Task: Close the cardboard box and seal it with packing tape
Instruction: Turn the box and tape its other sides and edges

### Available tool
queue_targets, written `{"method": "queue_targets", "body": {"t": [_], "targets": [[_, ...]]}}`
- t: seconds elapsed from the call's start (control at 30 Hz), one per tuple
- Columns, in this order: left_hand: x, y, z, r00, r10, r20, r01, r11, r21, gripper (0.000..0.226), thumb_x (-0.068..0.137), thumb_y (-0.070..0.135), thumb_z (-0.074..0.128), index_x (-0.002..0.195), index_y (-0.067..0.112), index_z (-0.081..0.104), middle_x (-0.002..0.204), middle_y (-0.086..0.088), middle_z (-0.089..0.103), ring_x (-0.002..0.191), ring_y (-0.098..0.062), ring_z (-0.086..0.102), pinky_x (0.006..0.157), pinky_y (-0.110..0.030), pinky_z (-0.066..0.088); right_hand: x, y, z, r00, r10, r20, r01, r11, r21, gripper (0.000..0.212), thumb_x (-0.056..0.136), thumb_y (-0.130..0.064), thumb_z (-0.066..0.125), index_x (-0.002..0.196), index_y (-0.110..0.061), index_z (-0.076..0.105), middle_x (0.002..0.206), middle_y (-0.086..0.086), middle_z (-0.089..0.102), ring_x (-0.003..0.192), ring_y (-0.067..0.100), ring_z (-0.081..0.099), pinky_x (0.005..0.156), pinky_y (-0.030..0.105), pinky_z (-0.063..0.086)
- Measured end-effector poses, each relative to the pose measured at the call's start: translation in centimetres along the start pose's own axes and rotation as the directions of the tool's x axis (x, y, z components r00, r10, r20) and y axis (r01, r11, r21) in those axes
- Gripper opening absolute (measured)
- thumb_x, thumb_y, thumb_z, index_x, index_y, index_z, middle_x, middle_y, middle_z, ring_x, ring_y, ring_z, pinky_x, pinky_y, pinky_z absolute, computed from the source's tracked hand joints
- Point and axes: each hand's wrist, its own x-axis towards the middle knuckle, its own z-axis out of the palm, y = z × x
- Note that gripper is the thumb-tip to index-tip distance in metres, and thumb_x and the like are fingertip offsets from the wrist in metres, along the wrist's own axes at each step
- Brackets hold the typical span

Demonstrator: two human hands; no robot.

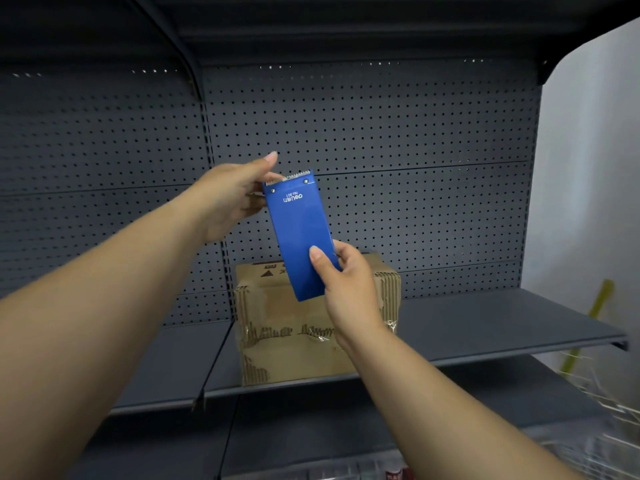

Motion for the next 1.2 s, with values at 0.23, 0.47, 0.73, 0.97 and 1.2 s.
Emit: {"method": "queue_targets", "body": {"t": [0.23,0.47,0.73,0.97,1.2], "targets": [[-0.9,0.5,0.6,0.991,-0.125,0.053,0.128,0.990,-0.059,0.047,0.083,0.055,0.055,0.093,0.010,0.066,0.091,-0.003,0.072,0.087,-0.019,0.062,0.095,-0.033,0.045,-1.8,-0.7,-2.1,0.998,0.036,0.044,-0.035,0.999,-0.006,0.031,0.091,-0.029,0.057,0.119,-0.016,0.056,0.114,-0.003,0.065,0.103,0.010,0.062,0.076,0.021,0.049],[-2.2,1.5,4.1,0.965,-0.237,0.111,0.251,0.959,-0.133,0.036,0.085,0.044,0.058,0.093,0.010,0.064,0.091,-0.006,0.069,0.086,-0.019,0.062,0.092,-0.031,0.046,-4.4,-1.9,-6.9,0.996,0.069,0.050,-0.067,0.997,-0.031,0.026,0.092,-0.028,0.056,0.115,-0.016,0.058,0.112,-0.002,0.065,0.102,0.012,0.062,0.077,0.023,0.051],[-3.1,1.8,11.5,0.958,-0.280,0.062,0.285,0.953,-0.105,0.012,0.091,0.024,0.059,0.087,0.013,0.056,0.083,-0.006,0.067,0.079,-0.022,0.062,0.084,-0.035,0.052,-6.9,-2.1,-13.6,0.992,0.122,0.030,-0.119,0.990,-0.071,0.024,0.091,-0.029,0.056,0.111,-0.015,0.059,0.110,0.001,0.067,0.102,0.016,0.064,0.086,0.033,0.053],[-2.2,0.2,17.6,0.946,-0.296,0.130,0.305,0.951,-0.059,0.020,0.083,0.024,0.067,0.093,0.010,0.059,0.073,-0.002,0.068,0.069,-0.017,0.062,0.082,-0.030,0.049,-7.9,-0.7,-18.4,0.979,0.202,-0.038,-0.203,0.979,-0.033,0.023,0.091,-0.027,0.057,0.108,-0.011,0.060,0.107,0.003,0.069,0.097,0.014,0.066,0.076,0.025,0.051],[1.0,-3.1,20.4,0.981,-0.177,0.080,0.175,0.984,0.031,0.016,0.082,0.018,0.069,0.068,0.012,0.064,0.057,0.005,0.068,0.060,-0.010,0.062,0.063,-0.017,0.051,-5.9,1.9,-18.3,0.959,0.267,-0.098,-0.279,0.948,-0.151,0.036,0.079,-0.047,0.066,0.091,-0.013,0.064,0.094,0.000,0.072,0.088,0.015,0.068,0.079,0.034,0.054]]}}
